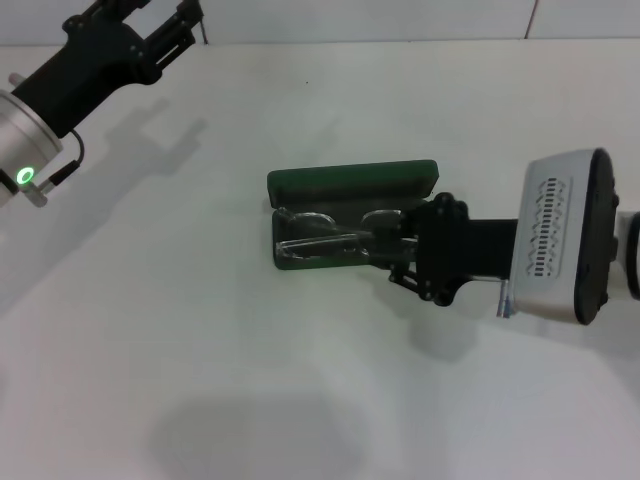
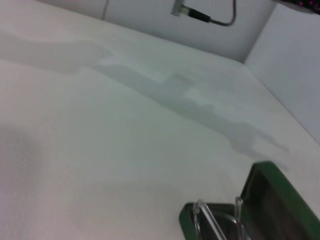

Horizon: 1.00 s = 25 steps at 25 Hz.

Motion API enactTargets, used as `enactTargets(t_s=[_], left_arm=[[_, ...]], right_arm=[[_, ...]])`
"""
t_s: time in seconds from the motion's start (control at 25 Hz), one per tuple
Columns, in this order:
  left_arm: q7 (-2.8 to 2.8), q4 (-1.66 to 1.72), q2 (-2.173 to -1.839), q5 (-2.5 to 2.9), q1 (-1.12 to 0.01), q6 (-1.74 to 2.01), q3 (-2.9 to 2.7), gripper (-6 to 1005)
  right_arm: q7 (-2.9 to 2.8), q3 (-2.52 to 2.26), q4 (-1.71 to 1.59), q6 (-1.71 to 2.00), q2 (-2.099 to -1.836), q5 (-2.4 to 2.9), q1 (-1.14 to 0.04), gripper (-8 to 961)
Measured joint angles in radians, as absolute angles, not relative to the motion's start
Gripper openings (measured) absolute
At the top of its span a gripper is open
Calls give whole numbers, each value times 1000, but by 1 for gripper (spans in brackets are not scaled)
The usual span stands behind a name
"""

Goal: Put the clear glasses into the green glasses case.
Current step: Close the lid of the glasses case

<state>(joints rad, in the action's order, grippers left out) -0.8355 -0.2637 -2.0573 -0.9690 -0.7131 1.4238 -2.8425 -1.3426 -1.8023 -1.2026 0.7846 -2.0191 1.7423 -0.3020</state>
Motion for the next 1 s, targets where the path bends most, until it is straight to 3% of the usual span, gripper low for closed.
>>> enactTargets(t_s=[0.2, 0.56, 1.0], left_arm=[[-835, -264, -2059, -969, -710, 1422, -2842, 696], [-840, -256, -2060, -918, -712, 1426, -2842, 696], [-939, -267, -2060, -733, -774, 1383, -2842, 697]], right_arm=[[-1339, -1817, -1174, 781, -2025, 1721, -331, 267], [-1329, -1832, -1006, 859, -2024, 1582, -494, 268], [-1202, -1071, -812, 1422, -2013, 1575, -457, 267]])
